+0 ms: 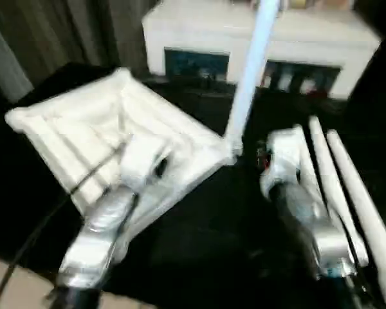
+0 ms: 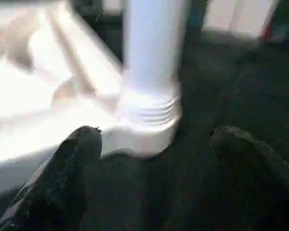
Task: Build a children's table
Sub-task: Rotate leg to tighten, then rotate table base
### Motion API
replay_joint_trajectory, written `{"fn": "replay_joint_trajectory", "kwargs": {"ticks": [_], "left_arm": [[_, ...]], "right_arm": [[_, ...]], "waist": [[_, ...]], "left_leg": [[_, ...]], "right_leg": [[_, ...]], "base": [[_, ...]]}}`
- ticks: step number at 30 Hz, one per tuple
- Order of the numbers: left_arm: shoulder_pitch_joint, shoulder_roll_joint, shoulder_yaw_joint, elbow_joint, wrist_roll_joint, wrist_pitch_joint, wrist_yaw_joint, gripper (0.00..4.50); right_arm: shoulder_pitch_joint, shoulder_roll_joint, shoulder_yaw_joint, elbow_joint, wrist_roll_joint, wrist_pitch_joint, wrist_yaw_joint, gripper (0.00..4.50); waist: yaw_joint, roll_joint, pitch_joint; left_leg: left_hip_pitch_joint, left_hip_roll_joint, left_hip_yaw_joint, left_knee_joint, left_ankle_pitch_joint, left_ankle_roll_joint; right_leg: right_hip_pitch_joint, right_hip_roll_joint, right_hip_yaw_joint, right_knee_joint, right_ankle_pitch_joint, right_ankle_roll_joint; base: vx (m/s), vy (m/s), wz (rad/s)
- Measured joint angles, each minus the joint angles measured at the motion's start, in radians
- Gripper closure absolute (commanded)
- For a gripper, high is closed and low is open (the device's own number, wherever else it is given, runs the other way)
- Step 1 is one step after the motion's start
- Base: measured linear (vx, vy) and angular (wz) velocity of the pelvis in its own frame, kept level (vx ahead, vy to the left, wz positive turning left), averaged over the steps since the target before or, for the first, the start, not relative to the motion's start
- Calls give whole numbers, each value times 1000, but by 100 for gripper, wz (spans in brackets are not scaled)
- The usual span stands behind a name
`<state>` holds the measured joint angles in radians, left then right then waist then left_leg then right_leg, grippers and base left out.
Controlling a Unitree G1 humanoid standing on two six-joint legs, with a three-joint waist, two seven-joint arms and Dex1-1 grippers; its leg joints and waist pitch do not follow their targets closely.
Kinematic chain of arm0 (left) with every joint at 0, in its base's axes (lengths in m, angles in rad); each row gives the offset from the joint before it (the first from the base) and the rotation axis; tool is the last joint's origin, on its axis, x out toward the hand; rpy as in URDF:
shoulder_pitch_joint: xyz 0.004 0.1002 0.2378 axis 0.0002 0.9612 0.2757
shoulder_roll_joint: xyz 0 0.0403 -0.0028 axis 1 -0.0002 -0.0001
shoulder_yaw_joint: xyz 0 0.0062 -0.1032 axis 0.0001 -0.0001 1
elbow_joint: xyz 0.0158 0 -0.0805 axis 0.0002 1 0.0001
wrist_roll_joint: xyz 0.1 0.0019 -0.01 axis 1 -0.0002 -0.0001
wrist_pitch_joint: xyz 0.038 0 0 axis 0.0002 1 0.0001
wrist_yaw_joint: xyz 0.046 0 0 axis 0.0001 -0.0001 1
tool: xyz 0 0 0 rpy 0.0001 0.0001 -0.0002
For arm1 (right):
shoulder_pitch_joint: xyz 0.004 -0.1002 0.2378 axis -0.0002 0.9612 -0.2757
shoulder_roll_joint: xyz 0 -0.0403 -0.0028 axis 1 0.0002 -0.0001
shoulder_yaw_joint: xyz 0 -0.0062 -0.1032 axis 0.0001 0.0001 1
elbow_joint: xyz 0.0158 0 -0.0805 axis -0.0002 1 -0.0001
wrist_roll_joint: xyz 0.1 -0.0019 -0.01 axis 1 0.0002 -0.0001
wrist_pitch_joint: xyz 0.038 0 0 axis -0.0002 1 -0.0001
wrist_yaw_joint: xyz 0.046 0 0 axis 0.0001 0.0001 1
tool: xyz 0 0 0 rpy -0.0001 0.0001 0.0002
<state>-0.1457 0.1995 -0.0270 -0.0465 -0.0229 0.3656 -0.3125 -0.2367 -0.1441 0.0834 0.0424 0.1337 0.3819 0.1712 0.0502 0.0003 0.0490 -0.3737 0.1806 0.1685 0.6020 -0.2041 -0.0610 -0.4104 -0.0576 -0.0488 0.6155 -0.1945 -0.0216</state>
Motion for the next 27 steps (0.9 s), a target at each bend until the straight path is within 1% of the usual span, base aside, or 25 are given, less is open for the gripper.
{"fn": "replay_joint_trajectory", "kwargs": {"ticks": [1, 2, 4, 5, 7, 9, 11, 12, 14, 15, 16, 18, 20, 23, 26, 27], "left_arm": [[-4, -1, 2, -3, -1, 3, 0, 343], [-10, -1, 2, -11, -3, 3, -2, 324], [-22, -9, -1, -45, -26, 6, -18, 324], [-19, -11, -3, -60, -37, 10, -27, 304], [9, -11, 7, -112, -54, 28, -27, 288], [42, -8, 20, -150, -61, 39, -10, 272], [75, 10, 56, -183, -58, 60, 14, 251], [82, 33, 76, -186, -40, 72, 27, 243], [101, 92, 120, -185, 25, 101, 73, 229], [104, 113, 158, -176, 61, 120, 110, 221], [104, 120, 192, -168, 80, 131, 138, 204], [104, 163, 241, -139, 120, 138, 189, 204], [104, 179, 270, -133, 136, 151, 210, 204], [116, 201, 275, -142, 137, 205, 214, 204], [150, 207, 247, -162, 127, 281, 167, 204], [161, 202, 222, -175, 113, 314, 133, 204]], "right_arm": [[-2, 3, 7, 0, -1, 0, 6, 52], [-7, 14, 17, -1, -1, 0, 12, 35], [-9, 26, 37, -19, 17, -1, 36, 35], [-8, 26, 37, -31, 27, -2, 49, 15], [-2, 19, 36, -55, 44, -3, 72, 3], [8, 6, 35, -65, 52, -3, 90, 0], [10, 0, 37, -66, 54, -3, 113, 0], [11, -7, 38, -66, 53, -3, 121, 0], [10, -19, 40, -66, 41, -2, 118, 0], [10, -26, 42, -64, 25, 0, 113, 0], [9, -27, 42, -59, 19, 0, 109, 0], [8, -27, 43, -54, 12, 0, 107, 0], [3, -27, 43, -45, 12, 0, 107, 0], [-7, -27, 46, -35, 10, 0, 109, 0], [-11, -35, 47, -26, -10, 1, 107, 0], [-12, -35, 44, -19, -18, 5, 97, 0]], "waist": [[9, 0, 0], [14, 0, 0], [20, -1, 0], [20, -1, 0], [13, -4, 0], [9, -7, 0], [2, -8, 0], [0, -9, 1], [-4, -11, 0], [-6, -15, 0], [-5, -18, -1], [-5, -28, -3], [-2, -32, -5], [7, -35, -7], [12, -36, -7], [14, -36, -7]], "left_leg": [[0, 0, 2, 0, 1, 2], [1, -1, 2, 1, 1, 2], [4, -1, 4, 1, 1, 1], [6, -1, 6, 1, 1, 1], [7, -2, 7, 1, 0, 1], [7, -2, 6, 1, 1, 1], [7, -2, 6, 1, 1, 1], [6, -1, 5, 0, 1, 0], [7, -1, 5, 0, 1, -1], [7, 0, 4, 0, 2, -2], [7, 0, 4, 0, 2, -2], [6, -1, 4, 0, 2, -2], [6, -1, 4, 1, 2, -1], [6, -3, 5, 1, 1, 0], [6, -3, 4, 1, 1, 0], [6, -3, 4, 1, 1, 0]], "right_leg": [[0, -1, 1, 0, 1, 0], [2, -2, 1, 0, 1, 1], [7, -2, 4, -3, 3, 1], [8, -3, 6, -4, 3, 2], [10, -3, 8, -5, 4, 3], [9, -2, 8, -4, 5, 4], [9, -2, 8, -3, 6, 4], [9, -1, 8, -3, 6, 4], [8, 0, 7, -3, 5, 5], [8, 0, 7, -3, 4, 7], [8, 0, 6, -3, 4, 7], [8, 0, 6, -4, 4, 7], [9, -1, 7, -5, 6, 5], [9, -2, 8, -6, 6, 6], [9, -2, 8, -5, 6, 6], [9, -2, 8, -5, 6, 6]], "base": [[0, 0, 0], [0, 0, 0], [0, 0, 0], [0, 0, 0], [0, 0, 0], [0, 0, 0], [0, 0, 0], [0, 0, 0], [0, 0, 0], [0, 0, 0], [0, 0, 0], [0, 0, 0], [0, 0, 0], [0, 0, 0], [0, 0, 0], [0, 0, 0]]}}
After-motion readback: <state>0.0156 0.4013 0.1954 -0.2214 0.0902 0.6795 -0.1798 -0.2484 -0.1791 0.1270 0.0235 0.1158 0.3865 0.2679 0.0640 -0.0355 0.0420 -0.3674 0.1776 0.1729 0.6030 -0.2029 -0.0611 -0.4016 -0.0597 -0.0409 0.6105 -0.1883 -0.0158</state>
